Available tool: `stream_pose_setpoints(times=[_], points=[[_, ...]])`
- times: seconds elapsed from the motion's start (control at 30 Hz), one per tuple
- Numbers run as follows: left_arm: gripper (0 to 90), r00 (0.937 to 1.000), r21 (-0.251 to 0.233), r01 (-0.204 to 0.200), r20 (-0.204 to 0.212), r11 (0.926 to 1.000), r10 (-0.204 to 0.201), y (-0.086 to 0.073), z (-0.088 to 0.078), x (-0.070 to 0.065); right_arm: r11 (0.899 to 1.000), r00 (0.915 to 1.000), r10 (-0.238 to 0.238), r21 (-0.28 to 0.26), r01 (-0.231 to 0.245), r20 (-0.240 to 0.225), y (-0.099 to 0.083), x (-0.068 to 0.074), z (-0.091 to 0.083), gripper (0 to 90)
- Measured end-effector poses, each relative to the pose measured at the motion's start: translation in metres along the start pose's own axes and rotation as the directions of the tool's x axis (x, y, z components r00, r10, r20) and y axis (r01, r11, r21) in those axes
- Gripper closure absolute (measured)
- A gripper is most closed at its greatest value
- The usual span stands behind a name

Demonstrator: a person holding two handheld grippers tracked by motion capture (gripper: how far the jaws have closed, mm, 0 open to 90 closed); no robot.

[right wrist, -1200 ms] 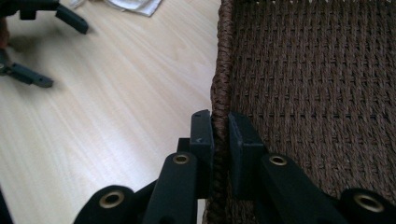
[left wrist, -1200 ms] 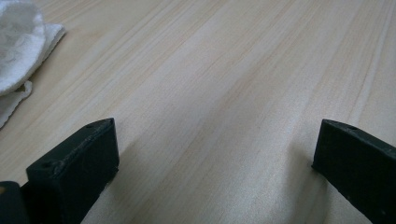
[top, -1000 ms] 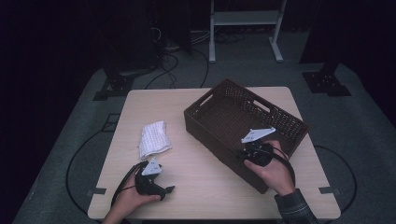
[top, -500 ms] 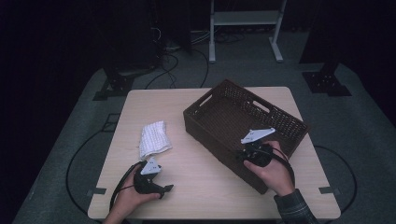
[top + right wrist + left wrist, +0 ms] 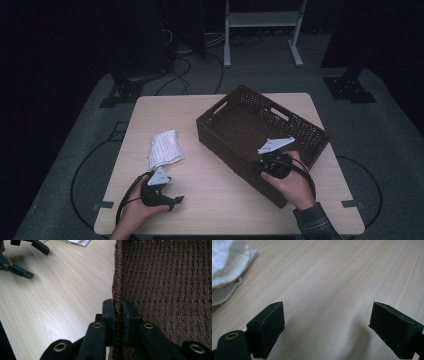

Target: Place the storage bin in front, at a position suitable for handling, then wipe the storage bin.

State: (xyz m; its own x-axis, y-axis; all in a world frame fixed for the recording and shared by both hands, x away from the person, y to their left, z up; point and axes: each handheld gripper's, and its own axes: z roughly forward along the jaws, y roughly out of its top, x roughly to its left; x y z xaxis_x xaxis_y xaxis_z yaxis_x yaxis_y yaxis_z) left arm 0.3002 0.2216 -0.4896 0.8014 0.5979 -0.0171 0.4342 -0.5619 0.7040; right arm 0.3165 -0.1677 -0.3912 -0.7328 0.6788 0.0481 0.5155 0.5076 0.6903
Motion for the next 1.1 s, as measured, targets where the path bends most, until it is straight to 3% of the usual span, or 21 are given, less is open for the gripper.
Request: stream_pose_setpoints(times=[0.67, 1.1], points=[[13.8, 0.9982, -0.034, 0.036, -0.047, 0.9988, -0.038, 0.007, -0.016, 0.017, 1.0, 1.0, 0.0, 0.001, 0.0, -0.002, 0.0, 0.0, 0.0, 81.4], [15.3, 0.9928, -0.064, 0.078, -0.086, 0.9949, -0.083, 0.012, -0.028, 0.032, 1.0, 1.0, 0.0, 0.002, 0.0, -0.004, 0.0, -0.001, 0.0, 81.3]])
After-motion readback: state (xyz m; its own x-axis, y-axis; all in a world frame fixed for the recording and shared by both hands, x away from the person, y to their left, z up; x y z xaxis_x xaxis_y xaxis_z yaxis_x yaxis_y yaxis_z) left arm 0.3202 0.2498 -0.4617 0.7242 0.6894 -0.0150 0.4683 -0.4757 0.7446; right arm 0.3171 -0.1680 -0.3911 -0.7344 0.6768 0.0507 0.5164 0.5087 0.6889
